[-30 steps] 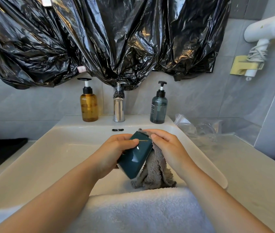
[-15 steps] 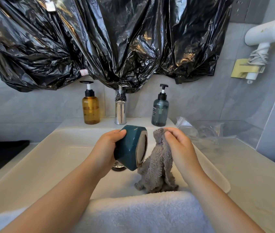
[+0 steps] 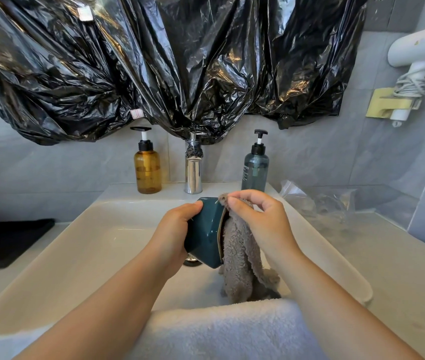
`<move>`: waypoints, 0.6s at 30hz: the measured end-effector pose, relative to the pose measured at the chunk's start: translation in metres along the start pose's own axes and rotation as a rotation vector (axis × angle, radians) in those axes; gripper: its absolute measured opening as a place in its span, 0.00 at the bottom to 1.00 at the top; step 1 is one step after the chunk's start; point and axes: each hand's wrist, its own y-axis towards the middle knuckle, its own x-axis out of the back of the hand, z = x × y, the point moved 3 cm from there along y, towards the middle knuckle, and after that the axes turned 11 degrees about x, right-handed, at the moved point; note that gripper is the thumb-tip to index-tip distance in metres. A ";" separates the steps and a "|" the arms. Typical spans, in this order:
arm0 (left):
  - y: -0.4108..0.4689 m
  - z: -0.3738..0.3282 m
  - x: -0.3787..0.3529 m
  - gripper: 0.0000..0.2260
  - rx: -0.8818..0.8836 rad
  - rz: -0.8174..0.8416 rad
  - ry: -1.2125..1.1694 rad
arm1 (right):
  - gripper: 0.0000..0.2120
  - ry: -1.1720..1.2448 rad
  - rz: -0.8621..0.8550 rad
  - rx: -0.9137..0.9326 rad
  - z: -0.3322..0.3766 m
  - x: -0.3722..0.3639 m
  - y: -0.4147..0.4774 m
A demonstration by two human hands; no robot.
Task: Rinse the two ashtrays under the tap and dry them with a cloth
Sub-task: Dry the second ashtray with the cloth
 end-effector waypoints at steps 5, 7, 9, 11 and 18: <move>-0.001 0.000 -0.002 0.08 -0.007 0.034 -0.044 | 0.05 0.100 -0.023 -0.233 -0.018 0.010 0.004; -0.001 0.000 -0.001 0.08 -0.028 0.031 -0.087 | 0.07 0.098 -0.009 -0.304 -0.024 0.011 0.002; 0.000 -0.001 0.001 0.10 -0.042 0.031 -0.129 | 0.09 0.055 0.018 -0.399 -0.029 0.012 0.000; 0.001 -0.002 0.003 0.12 -0.042 0.024 -0.160 | 0.12 0.037 0.063 -0.523 -0.036 0.013 -0.003; 0.002 -0.005 0.005 0.12 -0.047 0.009 -0.274 | 0.08 0.014 0.078 -0.585 -0.032 0.017 -0.015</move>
